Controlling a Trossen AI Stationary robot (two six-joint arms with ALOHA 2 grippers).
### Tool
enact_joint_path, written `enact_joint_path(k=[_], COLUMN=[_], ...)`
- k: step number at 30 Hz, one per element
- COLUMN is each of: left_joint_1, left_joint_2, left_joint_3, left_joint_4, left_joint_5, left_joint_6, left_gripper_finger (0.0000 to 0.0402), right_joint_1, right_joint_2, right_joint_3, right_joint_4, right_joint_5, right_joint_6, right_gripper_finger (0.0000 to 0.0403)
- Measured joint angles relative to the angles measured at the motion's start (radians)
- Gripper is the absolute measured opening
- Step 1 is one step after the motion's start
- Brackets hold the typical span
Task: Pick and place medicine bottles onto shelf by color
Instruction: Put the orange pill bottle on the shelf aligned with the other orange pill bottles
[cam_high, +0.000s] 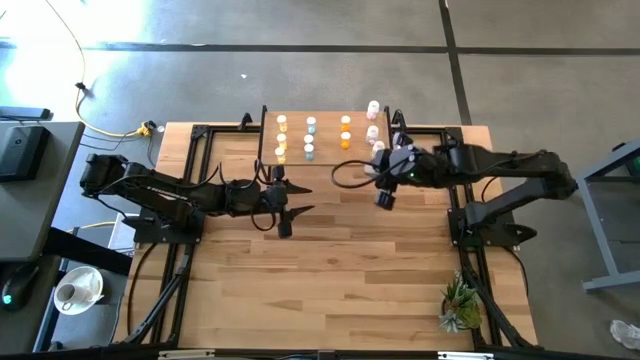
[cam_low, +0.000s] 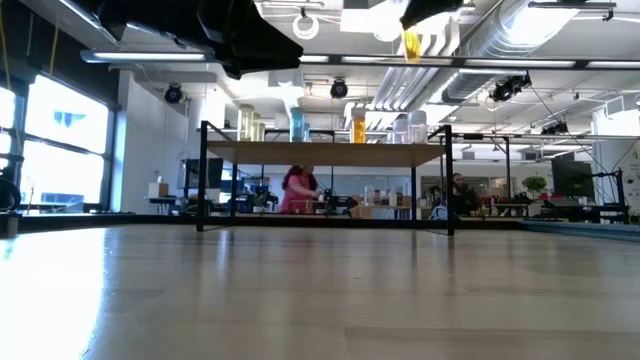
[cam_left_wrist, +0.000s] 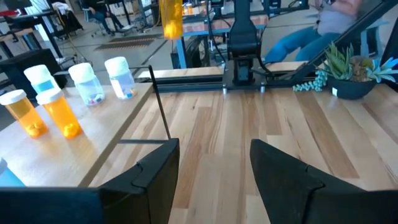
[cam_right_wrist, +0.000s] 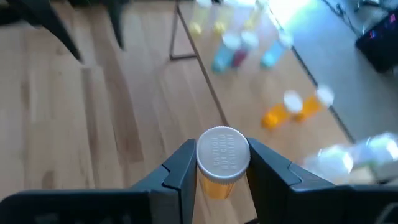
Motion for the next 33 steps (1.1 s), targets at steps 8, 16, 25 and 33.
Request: enact_joint_path(k=[8,16,25,33], left_joint_1=[-0.001,-0.001,-0.001,-0.001], left_joint_2=[0.0,0.0,0.0,0.0], left_joint_3=[0.0,0.0,0.0,0.0], left_joint_4=[0.0,0.002,0.002,0.0], left_joint_5=[0.0,0.0,0.0,0.0], left_joint_6=[0.0,0.0,0.0,0.0], left_gripper_finger=[0.0186,0.0186,0.0186,0.0186], right_joint_1=[-0.093,-0.181,-0.255,-0.299], right_joint_2=[-0.129,-0.089,0.058,0.145], right_joint_3=[-0.373,-0.493,-0.384,-0.291], right_joint_4=[0.35,0.602,0.643,0.611], right_joint_5=[-0.13,-0.2,-0.222,-0.221], right_joint_6=[0.111,0.142,0.087,0.042], right_gripper_finger=[0.0103,0.0103,0.0103,0.0103])
